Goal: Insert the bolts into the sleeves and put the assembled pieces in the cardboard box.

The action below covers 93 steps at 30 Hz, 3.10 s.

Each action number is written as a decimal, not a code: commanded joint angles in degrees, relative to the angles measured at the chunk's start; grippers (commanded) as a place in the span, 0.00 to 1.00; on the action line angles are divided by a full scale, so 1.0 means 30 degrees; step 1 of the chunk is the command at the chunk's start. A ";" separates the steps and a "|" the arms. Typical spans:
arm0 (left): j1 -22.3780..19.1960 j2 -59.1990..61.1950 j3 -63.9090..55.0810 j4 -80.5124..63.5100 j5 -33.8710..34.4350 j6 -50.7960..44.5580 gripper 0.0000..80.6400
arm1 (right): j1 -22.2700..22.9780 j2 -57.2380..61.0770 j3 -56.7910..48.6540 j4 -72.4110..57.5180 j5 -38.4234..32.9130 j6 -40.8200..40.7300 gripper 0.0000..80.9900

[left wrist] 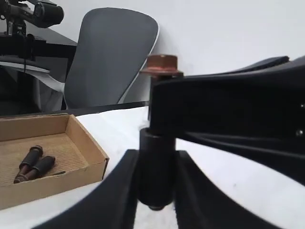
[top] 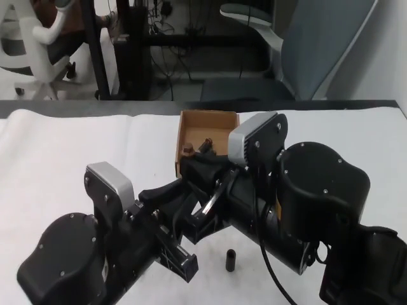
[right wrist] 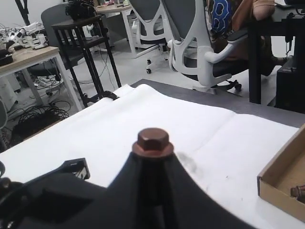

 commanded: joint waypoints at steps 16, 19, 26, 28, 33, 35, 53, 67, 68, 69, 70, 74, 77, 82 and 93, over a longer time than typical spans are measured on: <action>0.2246 -0.0039 -0.2195 0.3886 0.0744 -0.0162 0.02 | 0.0098 -0.4205 0.0035 0.7239 0.2270 0.0790 0.79; 0.3388 0.0104 -0.4621 0.8279 0.2349 -0.0051 0.02 | 0.0098 -0.4525 0.0081 1.1524 0.3782 -0.0086 0.79; 0.4649 0.3461 -1.1006 1.2769 0.5623 -0.0053 0.02 | 0.0294 -0.2523 0.3662 0.6624 0.6221 -0.0664 0.79; 0.4649 0.4144 -1.2156 1.4286 0.5743 -0.0195 0.02 | 0.0303 -0.2065 0.4728 0.5154 0.6261 -0.0397 0.79; 0.4649 0.6405 -1.5316 1.7804 0.5739 -0.0098 0.02 | 0.0303 -0.0604 0.5162 0.5368 0.6131 0.0516 0.69; 0.4649 0.7559 -1.6553 1.8462 0.5739 -0.0098 0.02 | 0.0303 0.0069 0.4974 0.4774 0.6128 0.0467 0.69; 0.4649 1.0754 -2.1620 2.0974 0.6286 -0.0142 0.02 | -0.0614 0.5498 -0.1396 1.1042 0.7234 -0.0734 0.69; 0.4694 1.0754 -2.2144 2.2014 0.4190 0.0606 0.02 | -0.1226 0.5594 -0.1774 1.1916 0.6677 -0.0812 0.01; 0.4786 1.0900 -2.2399 2.2751 0.4153 0.0862 0.02 | -0.1226 0.5469 -0.1922 1.2733 0.6575 -0.0812 0.01; 0.4840 1.1121 -2.2741 2.3470 0.4153 0.1094 0.02 | -0.1226 0.5296 -0.2088 1.3600 0.6529 -0.0812 0.01; 0.4834 1.1417 -2.3113 2.4023 0.4153 0.1242 0.02 | -0.1226 0.5053 -0.2345 1.4823 0.6531 -0.0812 0.01; 0.4834 1.2808 -2.4909 2.6100 0.4537 0.1455 0.02 | -0.1226 0.4071 -0.3680 1.9702 0.6373 -0.0778 0.01; 0.4771 1.3869 -2.6434 2.7661 0.4738 0.1517 0.02 | -0.1261 0.3566 -0.4900 2.2825 0.5860 -0.0778 0.01; 0.4758 1.5157 -2.8383 3.0213 0.4215 0.2754 0.01 | -0.1432 0.3559 -0.6503 2.5771 0.4311 -0.0778 0.01; 0.4998 1.3804 -2.9276 3.3528 0.3094 0.4418 0.87 | -0.1944 0.3559 -0.6526 2.4431 0.3493 -0.1229 0.04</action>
